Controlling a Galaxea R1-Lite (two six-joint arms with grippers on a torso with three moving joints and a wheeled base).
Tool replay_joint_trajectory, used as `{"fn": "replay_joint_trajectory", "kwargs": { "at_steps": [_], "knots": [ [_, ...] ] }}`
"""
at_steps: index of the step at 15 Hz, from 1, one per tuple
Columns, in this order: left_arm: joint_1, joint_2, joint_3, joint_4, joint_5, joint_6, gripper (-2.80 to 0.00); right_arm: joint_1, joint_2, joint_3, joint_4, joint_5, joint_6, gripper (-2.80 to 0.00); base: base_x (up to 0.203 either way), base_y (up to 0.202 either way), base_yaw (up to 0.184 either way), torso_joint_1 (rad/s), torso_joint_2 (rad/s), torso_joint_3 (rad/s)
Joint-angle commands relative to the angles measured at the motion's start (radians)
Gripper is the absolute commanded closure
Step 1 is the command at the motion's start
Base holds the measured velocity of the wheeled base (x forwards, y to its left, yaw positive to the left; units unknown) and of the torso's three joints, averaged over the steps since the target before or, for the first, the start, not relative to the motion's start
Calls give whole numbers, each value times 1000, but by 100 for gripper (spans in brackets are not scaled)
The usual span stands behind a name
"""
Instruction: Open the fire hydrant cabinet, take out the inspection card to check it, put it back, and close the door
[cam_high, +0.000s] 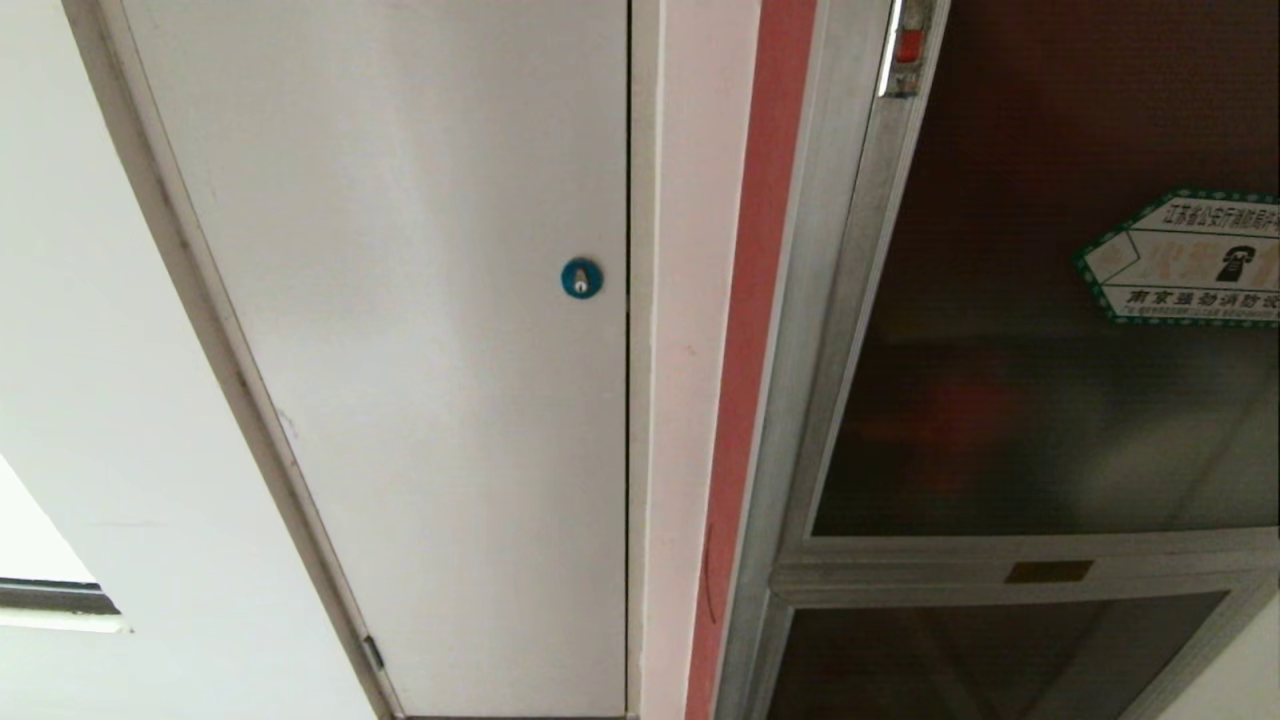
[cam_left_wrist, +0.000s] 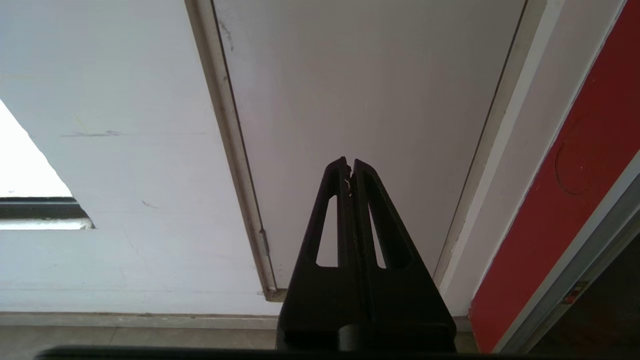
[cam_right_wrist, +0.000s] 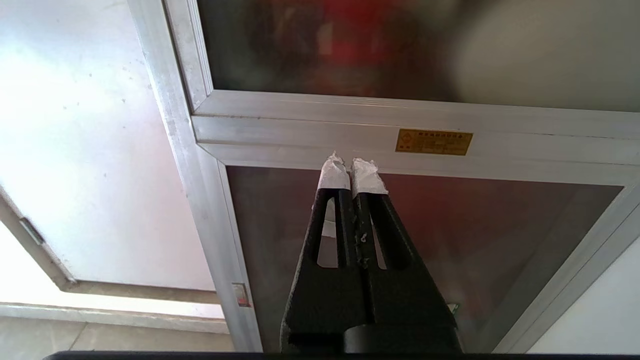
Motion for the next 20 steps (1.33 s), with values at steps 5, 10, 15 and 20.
{"fn": "replay_joint_trajectory", "kwargs": {
  "at_steps": [5,10,15,20],
  "knots": [
    [0,1,2,1,0,0,0,0,0,-15,12,0,-6,0,0,0,0,0,0,0],
    [0,1,2,-2,0,0,0,0,117,-273,142,66,-2,0,0,0,0,0,0,0],
    [0,1,2,-2,0,0,0,0,427,-549,153,247,-2,0,0,0,0,0,0,0],
    [0,1,2,-2,0,0,0,5,793,-863,159,484,-1,0,0,0,0,0,0,0]
  ]
}}
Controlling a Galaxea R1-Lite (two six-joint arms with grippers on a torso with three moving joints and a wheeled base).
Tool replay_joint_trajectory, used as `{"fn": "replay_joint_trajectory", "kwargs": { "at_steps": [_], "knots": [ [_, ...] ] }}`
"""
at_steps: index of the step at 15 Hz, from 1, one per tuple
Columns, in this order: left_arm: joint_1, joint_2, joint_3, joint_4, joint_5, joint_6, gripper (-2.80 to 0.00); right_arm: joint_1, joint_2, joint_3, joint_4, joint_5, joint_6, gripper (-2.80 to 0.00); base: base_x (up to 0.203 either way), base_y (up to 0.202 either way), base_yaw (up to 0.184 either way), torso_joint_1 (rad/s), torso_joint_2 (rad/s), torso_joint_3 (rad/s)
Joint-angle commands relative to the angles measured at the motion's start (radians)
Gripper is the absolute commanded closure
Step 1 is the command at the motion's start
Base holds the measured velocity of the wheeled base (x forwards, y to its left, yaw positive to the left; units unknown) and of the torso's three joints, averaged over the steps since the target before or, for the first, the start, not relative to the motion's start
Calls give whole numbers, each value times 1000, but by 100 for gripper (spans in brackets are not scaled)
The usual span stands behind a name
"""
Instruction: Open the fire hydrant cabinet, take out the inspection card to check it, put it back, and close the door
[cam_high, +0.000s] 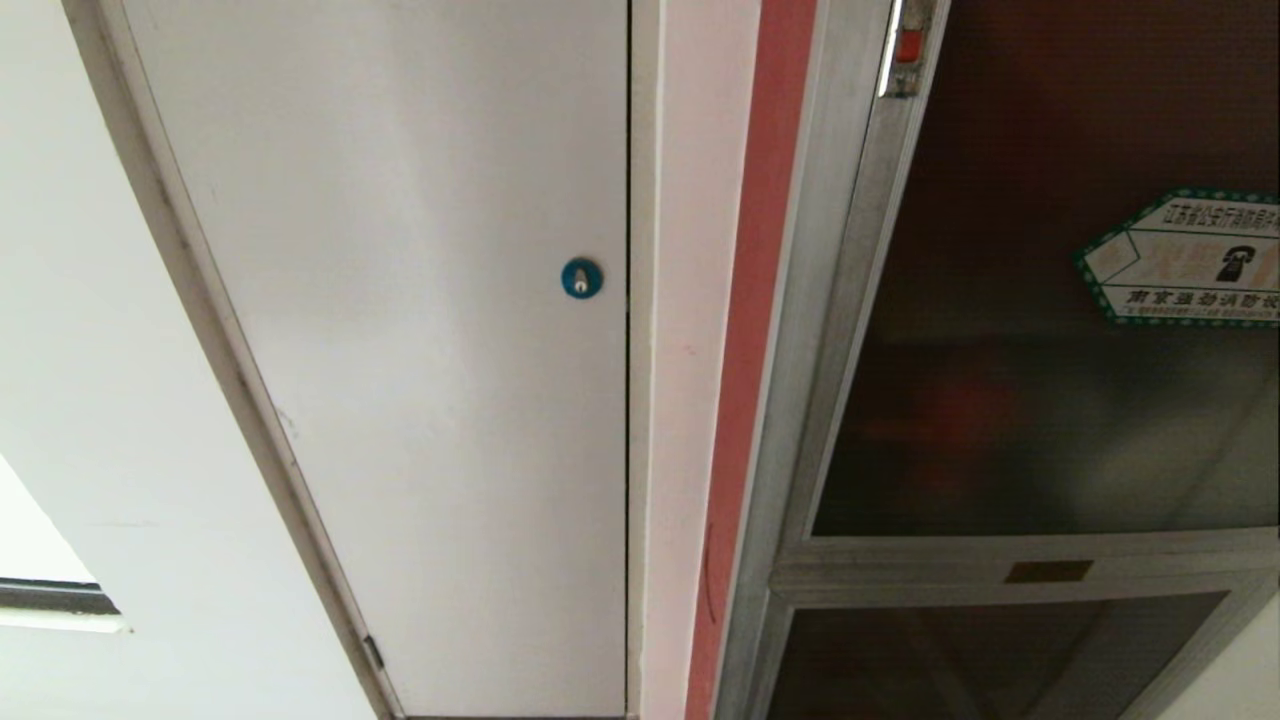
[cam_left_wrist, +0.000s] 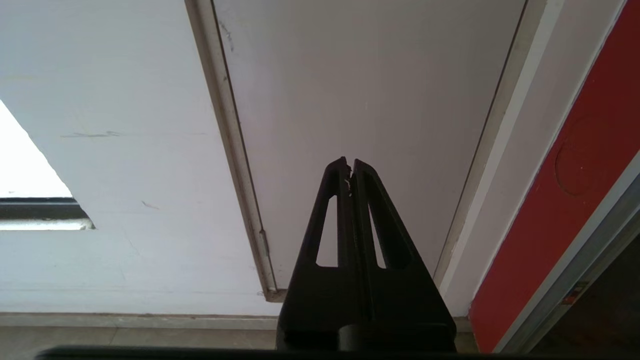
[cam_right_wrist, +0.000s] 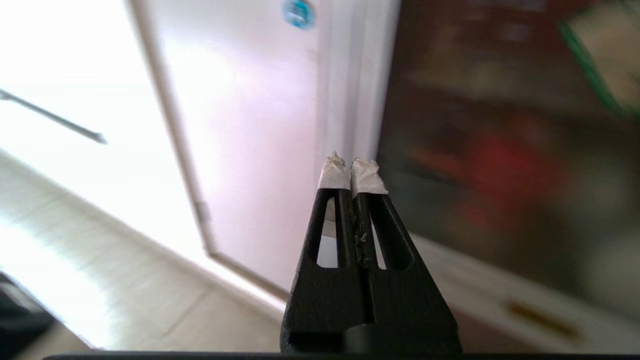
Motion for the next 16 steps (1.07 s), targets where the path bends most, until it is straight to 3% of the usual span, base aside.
{"fn": "replay_joint_trajectory", "kwargs": {
  "at_steps": [1,4,8,12,16],
  "knots": [
    [0,1,2,-1,0,0,0,16,200,-108,2,42,0,0,0,0,0,0,0,0],
    [0,1,2,0,0,0,0,121,407,-294,7,72,21,0,0,0,0,0,0,0],
    [0,1,2,-1,0,0,0,251,614,-602,33,62,122,0,0,0,0,0,0,0],
    [0,1,2,1,0,0,0,314,771,-834,61,-48,177,0,0,0,0,0,0,0],
    [2,1,2,-1,0,0,0,320,854,-905,54,-143,179,0,0,0,0,0,0,0]
  ]
}}
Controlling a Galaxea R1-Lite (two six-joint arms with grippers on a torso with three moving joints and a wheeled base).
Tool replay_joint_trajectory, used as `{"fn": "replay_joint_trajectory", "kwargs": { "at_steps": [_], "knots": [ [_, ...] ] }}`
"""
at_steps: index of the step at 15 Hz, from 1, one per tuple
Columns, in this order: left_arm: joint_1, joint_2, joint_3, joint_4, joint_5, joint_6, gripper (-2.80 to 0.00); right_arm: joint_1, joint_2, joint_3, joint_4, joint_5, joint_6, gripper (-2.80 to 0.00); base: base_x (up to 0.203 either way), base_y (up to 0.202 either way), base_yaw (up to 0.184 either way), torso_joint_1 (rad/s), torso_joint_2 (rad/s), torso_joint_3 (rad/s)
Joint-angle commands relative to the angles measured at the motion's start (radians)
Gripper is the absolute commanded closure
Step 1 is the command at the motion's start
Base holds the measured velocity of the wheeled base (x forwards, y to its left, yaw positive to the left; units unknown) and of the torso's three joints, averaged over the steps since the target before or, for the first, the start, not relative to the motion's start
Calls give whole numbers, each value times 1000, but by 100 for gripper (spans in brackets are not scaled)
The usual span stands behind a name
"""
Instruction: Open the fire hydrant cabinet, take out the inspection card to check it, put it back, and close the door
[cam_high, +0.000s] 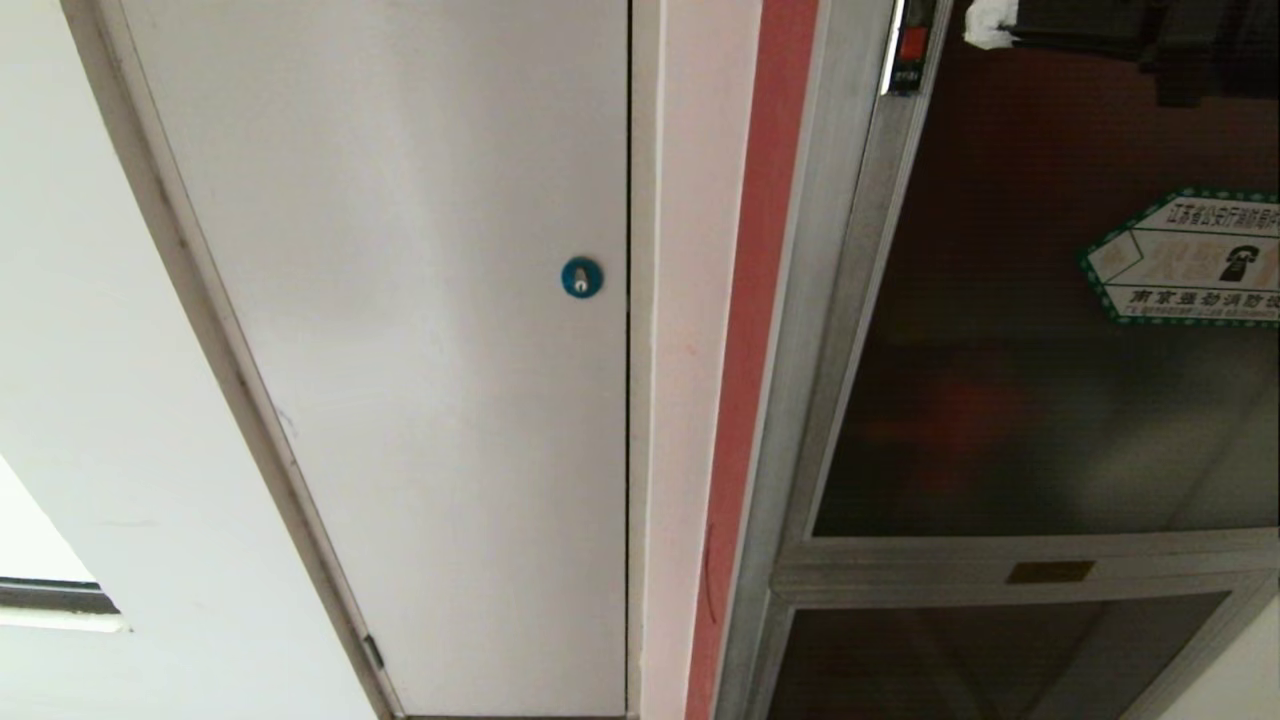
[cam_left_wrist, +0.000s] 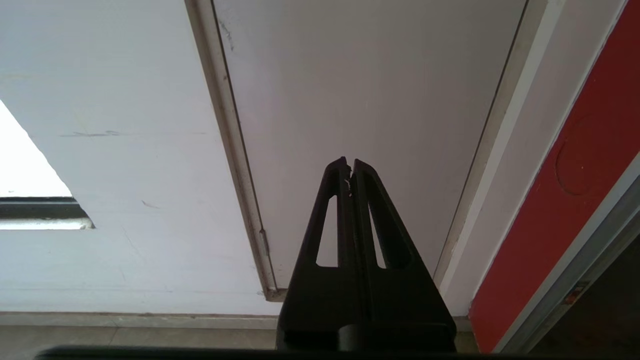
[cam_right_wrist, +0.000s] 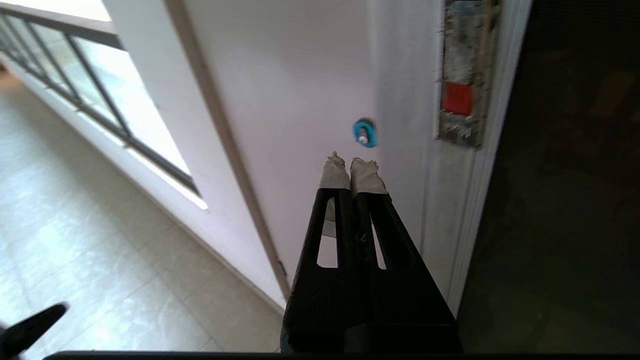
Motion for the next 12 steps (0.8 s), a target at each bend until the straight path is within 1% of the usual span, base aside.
{"fn": "replay_joint_trajectory", "kwargs": {
  "at_steps": [1,4,9,12],
  "knots": [
    [0,1,2,-1,0,0,0,0,52,-27,-3,-11,1,0,0,0,0,0,0,0],
    [0,1,2,2,0,0,0,0,90,-60,-33,-92,-1,0,0,0,0,0,0,0],
    [0,1,2,-1,0,0,0,0,111,-86,-32,-101,-1,0,0,0,0,0,0,0],
    [0,1,2,-1,0,0,0,-2,135,-89,-37,-126,-1,0,0,0,0,0,0,0]
  ]
}}
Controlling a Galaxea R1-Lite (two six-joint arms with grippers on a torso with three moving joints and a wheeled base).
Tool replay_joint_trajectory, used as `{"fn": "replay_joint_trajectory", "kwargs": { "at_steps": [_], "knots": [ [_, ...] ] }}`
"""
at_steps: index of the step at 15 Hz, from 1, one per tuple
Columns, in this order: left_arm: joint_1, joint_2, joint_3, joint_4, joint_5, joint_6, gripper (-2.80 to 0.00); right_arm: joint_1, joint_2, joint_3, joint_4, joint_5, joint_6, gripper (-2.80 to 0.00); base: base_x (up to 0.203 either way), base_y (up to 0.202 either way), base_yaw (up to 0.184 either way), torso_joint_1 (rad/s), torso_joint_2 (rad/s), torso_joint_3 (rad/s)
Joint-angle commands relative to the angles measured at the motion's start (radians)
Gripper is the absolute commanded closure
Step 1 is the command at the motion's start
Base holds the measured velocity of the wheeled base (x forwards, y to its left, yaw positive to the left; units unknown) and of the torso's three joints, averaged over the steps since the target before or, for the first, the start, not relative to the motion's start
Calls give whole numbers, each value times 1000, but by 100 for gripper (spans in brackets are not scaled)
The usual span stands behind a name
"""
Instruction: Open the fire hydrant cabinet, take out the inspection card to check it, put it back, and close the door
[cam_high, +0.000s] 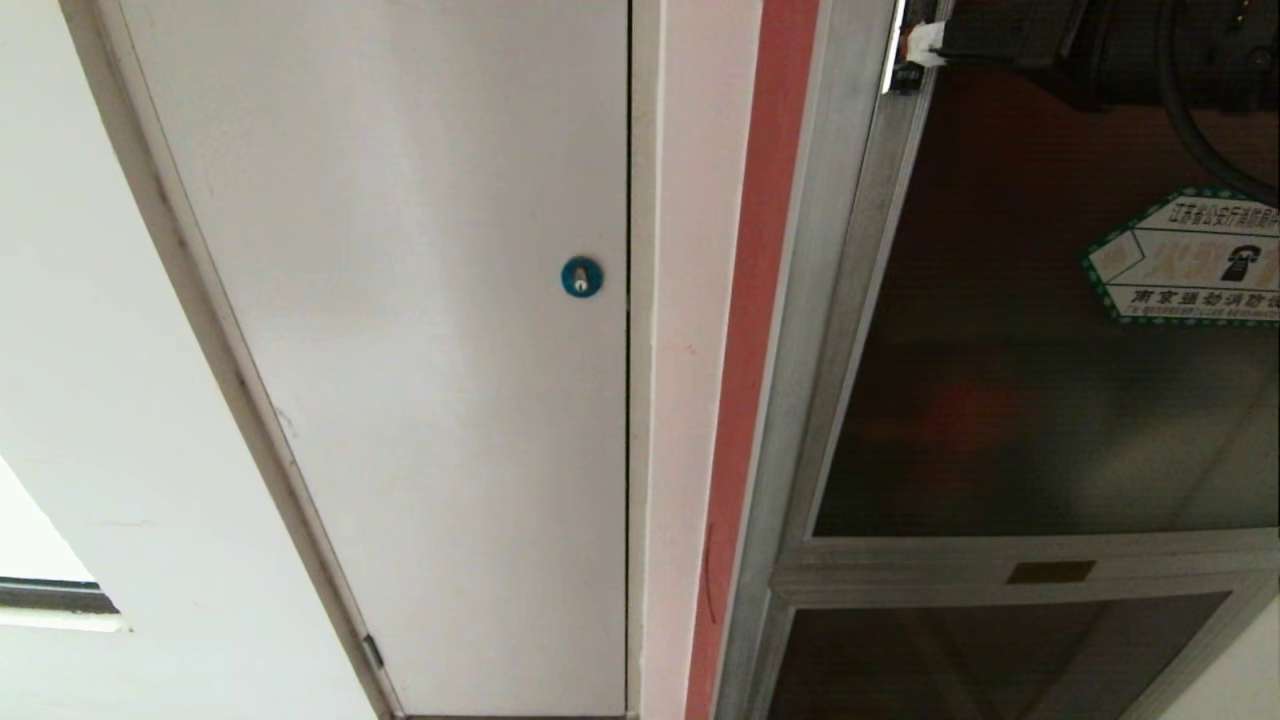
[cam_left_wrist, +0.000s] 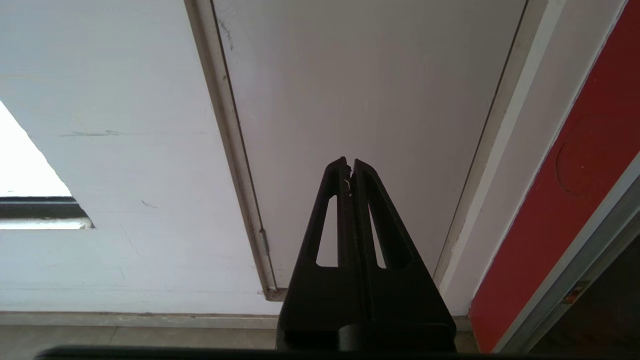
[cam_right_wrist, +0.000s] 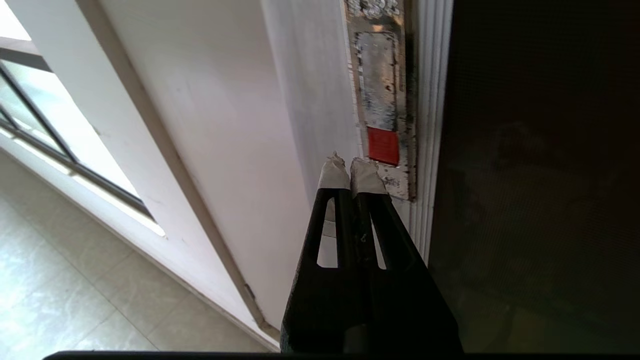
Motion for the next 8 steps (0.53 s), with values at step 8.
{"fn": "replay_joint_trajectory", "kwargs": {
  "at_steps": [8],
  "knots": [
    [0,1,2,-1,0,0,0,-9,32,-34,2,-37,2,0,0,0,0,0,0,0]
  ]
}}
